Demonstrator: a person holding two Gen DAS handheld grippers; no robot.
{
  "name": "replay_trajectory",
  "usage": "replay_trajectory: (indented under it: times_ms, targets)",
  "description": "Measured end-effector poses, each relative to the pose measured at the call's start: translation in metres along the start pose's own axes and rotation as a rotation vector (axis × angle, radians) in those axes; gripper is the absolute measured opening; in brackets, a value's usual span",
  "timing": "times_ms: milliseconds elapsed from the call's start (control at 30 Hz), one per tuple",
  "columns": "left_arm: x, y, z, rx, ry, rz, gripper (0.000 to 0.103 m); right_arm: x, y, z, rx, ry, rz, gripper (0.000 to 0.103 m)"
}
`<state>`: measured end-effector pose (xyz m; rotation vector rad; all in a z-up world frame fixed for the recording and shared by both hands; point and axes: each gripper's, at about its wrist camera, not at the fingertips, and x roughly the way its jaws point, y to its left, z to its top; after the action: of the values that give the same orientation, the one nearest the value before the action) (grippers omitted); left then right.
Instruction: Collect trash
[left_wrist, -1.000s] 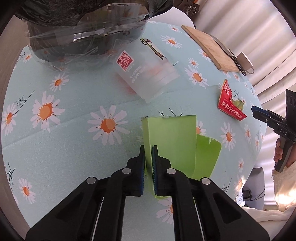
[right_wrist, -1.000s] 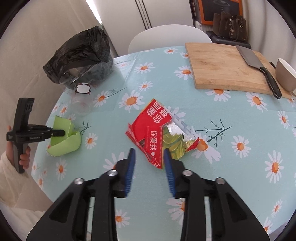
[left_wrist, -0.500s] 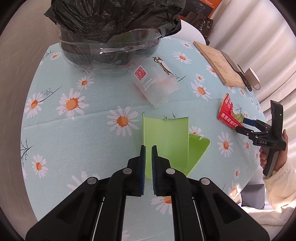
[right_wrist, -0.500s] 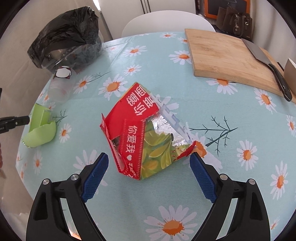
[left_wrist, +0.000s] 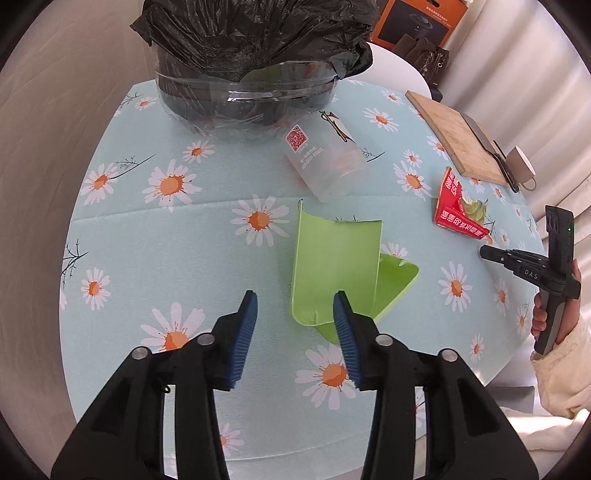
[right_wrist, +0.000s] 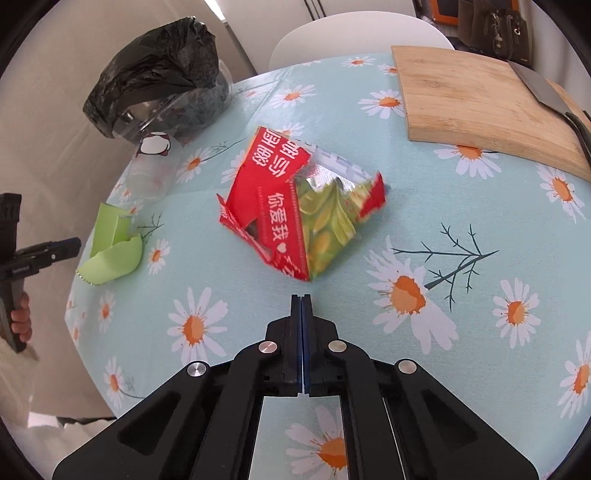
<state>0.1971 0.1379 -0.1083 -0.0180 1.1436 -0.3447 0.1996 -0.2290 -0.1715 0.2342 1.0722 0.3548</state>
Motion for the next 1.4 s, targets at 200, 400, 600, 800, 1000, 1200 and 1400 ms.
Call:
replay_trajectory:
  times_ms: [200, 400, 600, 800, 1000, 1200, 1400]
  targets:
    - [0.011, 0.003, 0.004, -0.04, 0.012, -0.013, 0.065, -0.008, -0.005, -0.013, 0.007, 0.003, 0.024, 0.001]
    - [0.021, -0.002, 0.02, -0.009, 0.036, -0.026, 0.077, -0.021, -0.003, -0.013, -0.008, -0.024, 0.005, 0.022]
    - [0.032, -0.015, 0.034, 0.077, 0.063, -0.048, 0.084, -0.023, 0.01, -0.002, -0.036, -0.046, -0.058, 0.067]
    - [0.047, -0.02, 0.046, 0.075, 0.094, -0.118, 0.089, -0.019, 0.014, 0.025, 0.0, -0.058, -0.11, 0.08]
    - [0.058, -0.036, 0.048, 0.147, 0.149, -0.139, 0.094, -0.005, 0.021, 0.049, 0.053, -0.041, -0.18, 0.087]
    - [0.067, -0.045, 0.053, 0.192, 0.174, -0.114, 0.096, 0.016, 0.026, 0.062, 0.159, -0.029, -0.194, 0.087]
    - [0.078, -0.042, 0.059, 0.198, 0.193, -0.092, 0.096, 0.037, 0.04, 0.08, 0.208, -0.007, -0.242, 0.088]
